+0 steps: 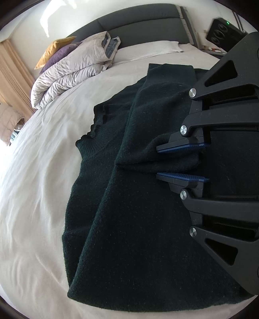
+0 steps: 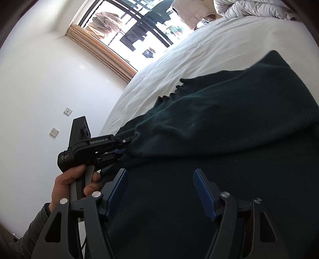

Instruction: Fold small clothes

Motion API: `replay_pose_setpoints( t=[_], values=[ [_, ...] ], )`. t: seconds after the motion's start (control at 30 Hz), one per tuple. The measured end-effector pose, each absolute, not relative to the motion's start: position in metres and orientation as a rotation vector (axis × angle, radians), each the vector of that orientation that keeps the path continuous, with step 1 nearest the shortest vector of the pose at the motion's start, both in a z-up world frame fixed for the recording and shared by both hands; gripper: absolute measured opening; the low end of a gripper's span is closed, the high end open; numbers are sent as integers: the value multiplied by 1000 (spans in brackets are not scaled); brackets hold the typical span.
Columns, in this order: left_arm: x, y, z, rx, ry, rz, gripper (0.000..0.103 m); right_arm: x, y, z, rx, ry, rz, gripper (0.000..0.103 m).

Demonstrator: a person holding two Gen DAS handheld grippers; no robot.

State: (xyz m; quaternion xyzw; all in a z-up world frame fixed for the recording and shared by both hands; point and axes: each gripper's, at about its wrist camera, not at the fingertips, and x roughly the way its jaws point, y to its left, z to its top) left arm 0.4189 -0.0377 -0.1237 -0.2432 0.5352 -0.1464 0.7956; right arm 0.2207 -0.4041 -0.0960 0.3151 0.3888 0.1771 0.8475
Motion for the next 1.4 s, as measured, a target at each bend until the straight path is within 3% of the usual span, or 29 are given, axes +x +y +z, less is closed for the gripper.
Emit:
replay_pose_setpoints(
  t=[0.2, 0.5, 0.73, 0.93, 1.23, 1.4],
  values=[
    [419, -24, -123, -666, 1144, -292, 19, 208, -427, -117, 737, 832, 350, 66],
    [426, -47, -116, -616, 1137, -343, 19, 210, -423, -123, 707, 821, 371, 65],
    [421, -17, -114, -801, 1043, -347, 19, 204, -426, -131, 712, 804, 386, 65],
    [427, -34, -126, -677, 1146, -326, 19, 202, -428, -131, 709, 798, 389, 64],
    [437, -36, -124, -667, 1144, -362, 19, 202, -429, -132, 711, 786, 398, 64],
    [433, -40, -127, -686, 1128, -468, 60, 202, -429, -134, 708, 782, 398, 64]
  ],
)
